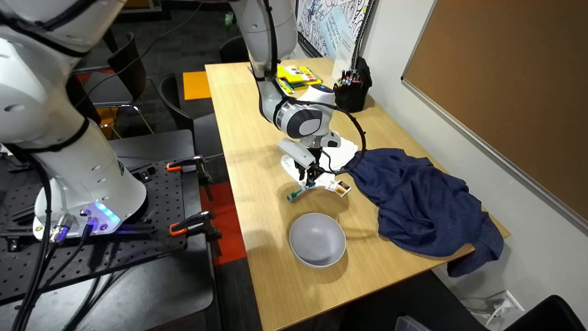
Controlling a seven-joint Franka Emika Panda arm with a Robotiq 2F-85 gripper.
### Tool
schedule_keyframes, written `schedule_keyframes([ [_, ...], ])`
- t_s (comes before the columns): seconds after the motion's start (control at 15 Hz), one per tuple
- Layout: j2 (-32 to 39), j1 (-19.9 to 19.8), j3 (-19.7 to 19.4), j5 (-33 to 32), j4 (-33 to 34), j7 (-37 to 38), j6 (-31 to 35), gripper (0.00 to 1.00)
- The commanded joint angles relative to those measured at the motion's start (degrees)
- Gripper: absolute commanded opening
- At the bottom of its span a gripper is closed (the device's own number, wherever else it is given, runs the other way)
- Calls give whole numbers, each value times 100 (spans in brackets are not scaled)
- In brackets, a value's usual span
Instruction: Remove the green marker from the grey bowl and put it on the table
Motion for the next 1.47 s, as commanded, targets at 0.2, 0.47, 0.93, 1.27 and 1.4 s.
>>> schedule_keyframes([
  [0.2, 40, 265, -171, -120, 252, 234, -161, 90],
  [0.47, -332, 270, -147, 3, -31, 506, -62, 100],
  [0.93, -1680, 548, -280, 4, -1256, 1373, 276, 100],
  [1.27, -2769, 855, -534, -159, -2263, 1899, 685, 100],
  [1.4, -3115, 896, -621, -249, -2579, 2007, 808, 100],
])
